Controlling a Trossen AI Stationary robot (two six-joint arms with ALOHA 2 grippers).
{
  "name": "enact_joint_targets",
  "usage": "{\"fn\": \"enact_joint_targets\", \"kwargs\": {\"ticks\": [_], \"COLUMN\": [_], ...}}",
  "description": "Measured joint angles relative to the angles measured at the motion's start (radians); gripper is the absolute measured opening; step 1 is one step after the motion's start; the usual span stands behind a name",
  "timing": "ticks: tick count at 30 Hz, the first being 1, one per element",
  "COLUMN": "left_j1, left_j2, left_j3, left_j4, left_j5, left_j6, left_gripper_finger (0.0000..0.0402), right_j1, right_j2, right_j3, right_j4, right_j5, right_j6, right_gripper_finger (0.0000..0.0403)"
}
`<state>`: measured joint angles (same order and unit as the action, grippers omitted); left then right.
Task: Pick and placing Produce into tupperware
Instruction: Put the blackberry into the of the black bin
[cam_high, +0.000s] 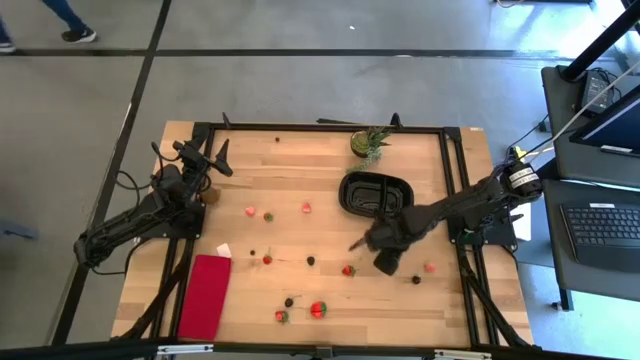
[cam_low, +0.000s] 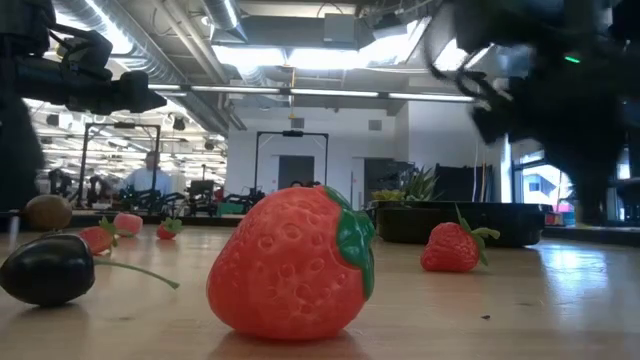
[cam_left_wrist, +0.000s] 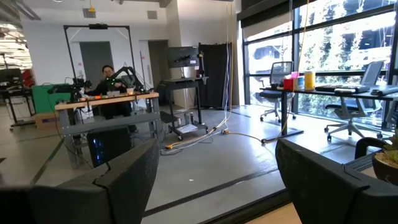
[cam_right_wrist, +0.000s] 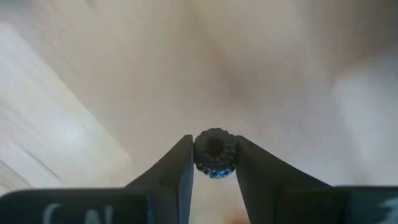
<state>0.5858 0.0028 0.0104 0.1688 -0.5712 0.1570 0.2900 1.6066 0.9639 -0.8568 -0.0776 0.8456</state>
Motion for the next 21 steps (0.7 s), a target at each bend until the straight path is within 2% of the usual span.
{"fn": "enact_joint_targets", "kwargs": {"ticks": [7, 10, 18, 21], "left_j1": [0.000, 0.000, 0.000, 0.000], "left_j2": [0.000, 0.000, 0.000, 0.000], "left_j3": [0.000, 0.000, 0.000, 0.000], "left_j4": [0.000, 0.000, 0.000, 0.000], "left_j5": [0.000, 0.000, 0.000, 0.000], "left_j6": [0.000, 0.000, 0.000, 0.000], "left_gripper_finger": [0.0315, 0.0315, 0.0315, 0.0315], "right_j1": [-0.103, -0.161, -0.343, -0.397], "right_j2": [-0.001, -0.002, -0.002, -0.002], "right_j3": [0.162, 0.200, 0.182, 0.176], "right_j4": [-0.116, -0.174, -0.207, -0.167], "right_j5": [0.143, 0.160, 0.170, 0.166], "right_j6": [-0.221, -0.294, -0.467, -0.538], "right_gripper_finger": [0.0103, 0.0105, 0.0106, 0.0104]}}
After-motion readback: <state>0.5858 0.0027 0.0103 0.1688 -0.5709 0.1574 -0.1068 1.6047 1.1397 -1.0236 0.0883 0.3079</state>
